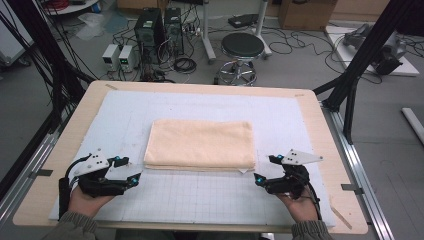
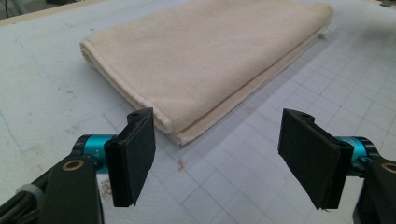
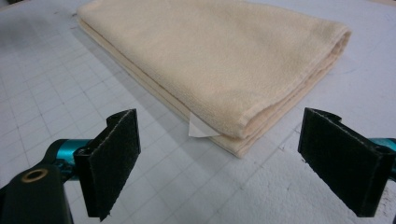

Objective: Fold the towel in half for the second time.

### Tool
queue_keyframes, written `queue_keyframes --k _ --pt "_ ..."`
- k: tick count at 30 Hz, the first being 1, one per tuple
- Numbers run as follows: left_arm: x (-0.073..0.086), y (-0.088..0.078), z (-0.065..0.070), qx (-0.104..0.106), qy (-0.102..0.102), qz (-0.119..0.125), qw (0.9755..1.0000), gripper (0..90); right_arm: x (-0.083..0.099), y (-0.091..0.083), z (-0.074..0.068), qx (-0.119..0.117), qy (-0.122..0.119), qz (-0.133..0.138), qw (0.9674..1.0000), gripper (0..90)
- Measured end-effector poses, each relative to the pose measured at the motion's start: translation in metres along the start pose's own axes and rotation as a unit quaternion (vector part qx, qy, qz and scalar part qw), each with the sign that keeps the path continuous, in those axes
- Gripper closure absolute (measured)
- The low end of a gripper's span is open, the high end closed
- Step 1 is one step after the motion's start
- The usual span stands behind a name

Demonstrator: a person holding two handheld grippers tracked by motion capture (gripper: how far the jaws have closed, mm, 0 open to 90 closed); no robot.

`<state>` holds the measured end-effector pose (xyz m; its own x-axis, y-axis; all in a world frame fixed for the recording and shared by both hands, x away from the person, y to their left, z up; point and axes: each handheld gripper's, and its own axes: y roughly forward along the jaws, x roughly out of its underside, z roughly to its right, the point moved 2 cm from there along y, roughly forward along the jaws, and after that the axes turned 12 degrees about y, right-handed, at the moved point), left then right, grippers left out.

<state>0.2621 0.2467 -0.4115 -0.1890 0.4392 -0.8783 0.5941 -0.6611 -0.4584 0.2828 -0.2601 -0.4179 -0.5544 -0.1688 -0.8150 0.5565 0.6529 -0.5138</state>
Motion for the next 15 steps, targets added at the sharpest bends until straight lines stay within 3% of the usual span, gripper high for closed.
queue_keyframes --k 15 --pt "0.006 -0.015 0.01 -0.008 -0.001 -0.002 1.0 27.1 0.011 -0.02 0.001 0.013 0.001 0.011 0.9999 11.7"
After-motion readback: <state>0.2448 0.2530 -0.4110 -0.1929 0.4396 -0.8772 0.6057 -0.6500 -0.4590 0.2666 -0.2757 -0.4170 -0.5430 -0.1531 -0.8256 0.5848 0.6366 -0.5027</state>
